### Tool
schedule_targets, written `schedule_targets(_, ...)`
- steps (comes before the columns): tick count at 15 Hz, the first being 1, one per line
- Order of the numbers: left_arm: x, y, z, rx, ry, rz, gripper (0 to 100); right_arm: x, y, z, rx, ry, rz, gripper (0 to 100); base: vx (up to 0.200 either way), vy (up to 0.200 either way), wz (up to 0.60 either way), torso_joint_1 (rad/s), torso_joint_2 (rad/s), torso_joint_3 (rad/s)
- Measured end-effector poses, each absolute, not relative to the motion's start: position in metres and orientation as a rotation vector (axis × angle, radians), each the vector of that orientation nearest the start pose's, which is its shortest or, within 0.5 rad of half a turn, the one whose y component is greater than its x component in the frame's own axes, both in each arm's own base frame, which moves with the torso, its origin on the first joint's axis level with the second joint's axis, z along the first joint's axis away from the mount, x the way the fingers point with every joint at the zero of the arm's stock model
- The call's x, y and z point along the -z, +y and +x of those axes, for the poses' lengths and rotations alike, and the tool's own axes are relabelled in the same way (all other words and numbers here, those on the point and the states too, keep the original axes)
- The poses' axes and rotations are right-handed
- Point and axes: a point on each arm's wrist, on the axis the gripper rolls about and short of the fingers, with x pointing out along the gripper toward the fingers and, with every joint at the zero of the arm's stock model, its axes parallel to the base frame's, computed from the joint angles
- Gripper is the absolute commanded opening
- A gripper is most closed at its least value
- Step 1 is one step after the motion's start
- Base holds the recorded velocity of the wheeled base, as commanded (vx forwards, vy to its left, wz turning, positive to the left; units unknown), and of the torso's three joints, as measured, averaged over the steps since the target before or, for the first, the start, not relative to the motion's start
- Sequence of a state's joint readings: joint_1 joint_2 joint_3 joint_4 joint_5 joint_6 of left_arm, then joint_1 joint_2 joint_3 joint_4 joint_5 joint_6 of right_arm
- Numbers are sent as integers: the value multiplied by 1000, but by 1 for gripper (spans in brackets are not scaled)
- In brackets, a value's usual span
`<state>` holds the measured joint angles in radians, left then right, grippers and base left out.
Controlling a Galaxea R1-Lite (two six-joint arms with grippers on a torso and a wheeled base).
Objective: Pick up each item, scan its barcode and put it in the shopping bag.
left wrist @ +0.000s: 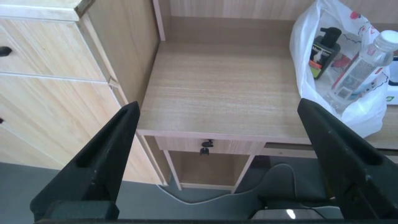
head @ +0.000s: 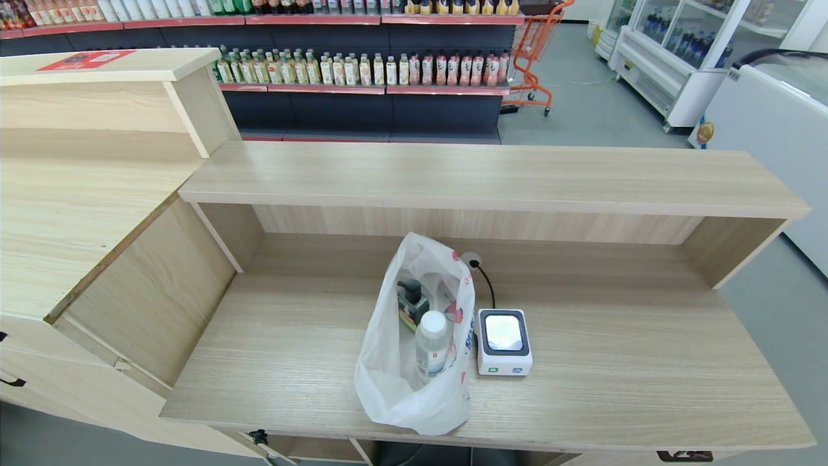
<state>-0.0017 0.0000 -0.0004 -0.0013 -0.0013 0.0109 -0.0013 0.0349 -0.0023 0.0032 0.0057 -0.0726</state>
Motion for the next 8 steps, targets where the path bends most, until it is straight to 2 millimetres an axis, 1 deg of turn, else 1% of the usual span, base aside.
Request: schedule_targets(8,-76,0,-23,3,-1,10,100,-76,0,-23,-7,0,-66,100,0,0,0,0,0,0)
